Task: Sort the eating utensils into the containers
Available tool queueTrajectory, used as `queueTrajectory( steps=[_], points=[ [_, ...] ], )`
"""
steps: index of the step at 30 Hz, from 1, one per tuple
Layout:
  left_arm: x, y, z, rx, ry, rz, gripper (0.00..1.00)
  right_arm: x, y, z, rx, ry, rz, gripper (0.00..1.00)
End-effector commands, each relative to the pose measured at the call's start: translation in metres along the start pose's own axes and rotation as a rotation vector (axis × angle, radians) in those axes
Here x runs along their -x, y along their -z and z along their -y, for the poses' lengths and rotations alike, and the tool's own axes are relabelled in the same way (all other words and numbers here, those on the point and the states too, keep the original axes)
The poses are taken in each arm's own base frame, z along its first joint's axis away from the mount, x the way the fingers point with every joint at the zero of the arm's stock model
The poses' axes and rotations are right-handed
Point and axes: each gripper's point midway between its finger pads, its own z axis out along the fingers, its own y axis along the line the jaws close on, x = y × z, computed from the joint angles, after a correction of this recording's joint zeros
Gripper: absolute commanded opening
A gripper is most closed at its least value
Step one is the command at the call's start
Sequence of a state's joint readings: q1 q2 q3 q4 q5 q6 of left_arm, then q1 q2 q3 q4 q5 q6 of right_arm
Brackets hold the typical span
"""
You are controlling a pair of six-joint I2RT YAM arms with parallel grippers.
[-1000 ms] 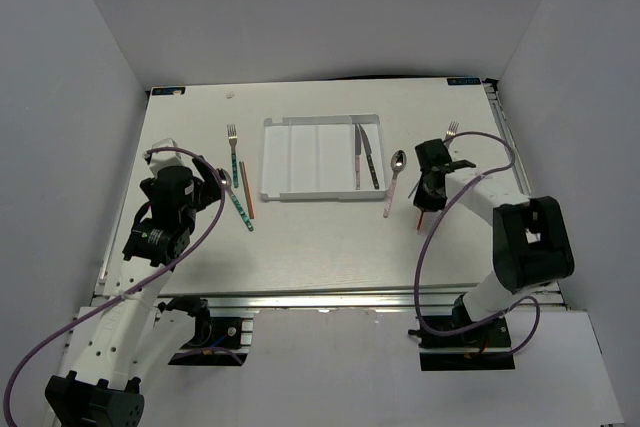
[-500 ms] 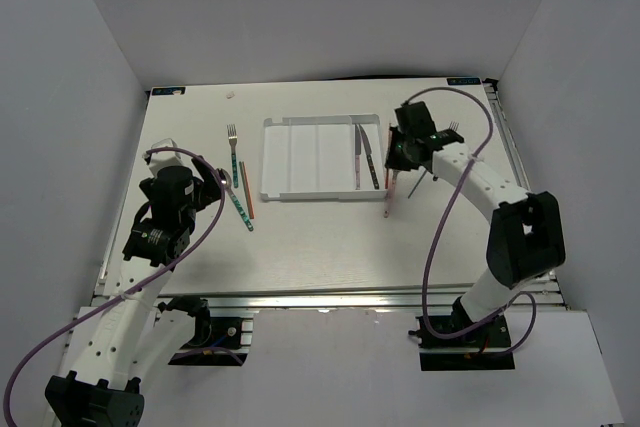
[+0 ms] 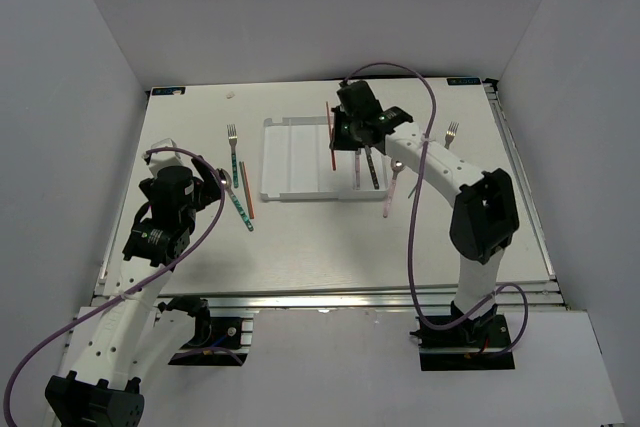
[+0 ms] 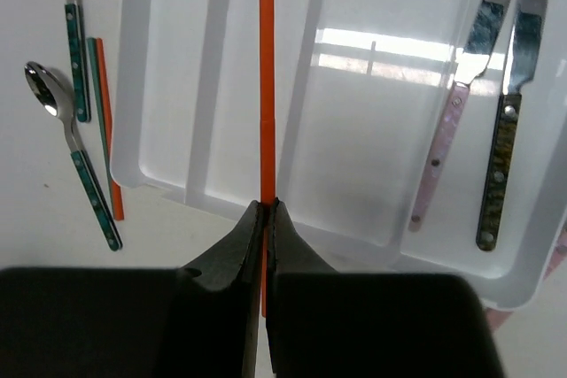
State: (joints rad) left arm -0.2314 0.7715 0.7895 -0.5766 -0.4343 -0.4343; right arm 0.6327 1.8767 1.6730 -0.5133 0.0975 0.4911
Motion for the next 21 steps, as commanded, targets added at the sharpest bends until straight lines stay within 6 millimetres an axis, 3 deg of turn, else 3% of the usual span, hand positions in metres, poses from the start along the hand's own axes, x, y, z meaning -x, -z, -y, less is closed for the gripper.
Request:
queueTrajectory(
  steps=[1, 4, 6, 7, 8, 12, 18, 21],
  points=[
    [-0.001, 0.001, -0.002, 0.010, -0.002, 0.000, 0.98, 0.020, 0.000, -0.015, 0.023, -0.005, 0.015, 0.00],
    [0.000, 0.002, -0.002, 0.011, 0.000, 0.003, 0.98, 0.025, -0.009, -0.015, 0.006, -0.003, 0.027, 0.00],
    [0.000, 0.002, -0.002, 0.010, 0.000, 0.005, 0.98, 0.027, -0.026, -0.001, -0.072, 0.000, 0.042, 0.00],
    [0.000, 0.002, -0.002, 0.011, 0.000, 0.003, 0.98, 0.038, -0.028, 0.000, -0.091, -0.002, 0.065, 0.00],
    [-0.001, 0.002, -0.002, 0.009, -0.002, 0.000, 0.98, 0.031, -0.047, 0.011, -0.132, -0.003, 0.035, 0.00],
    [0.001, 0.003, -0.003, 0.012, 0.003, 0.008, 0.98, 0.024, -0.078, 0.022, -0.188, 0.001, -0.023, 0.00],
    [-0.001, 0.002, -0.003, 0.013, -0.002, 0.002, 0.98, 0.006, -0.099, 0.046, -0.229, -0.036, -0.070, 0.00],
    [-0.001, 0.002, -0.002, 0.011, -0.001, 0.003, 0.98, -0.002, -0.105, 0.054, -0.230, -0.050, -0.084, 0.09]
  ],
)
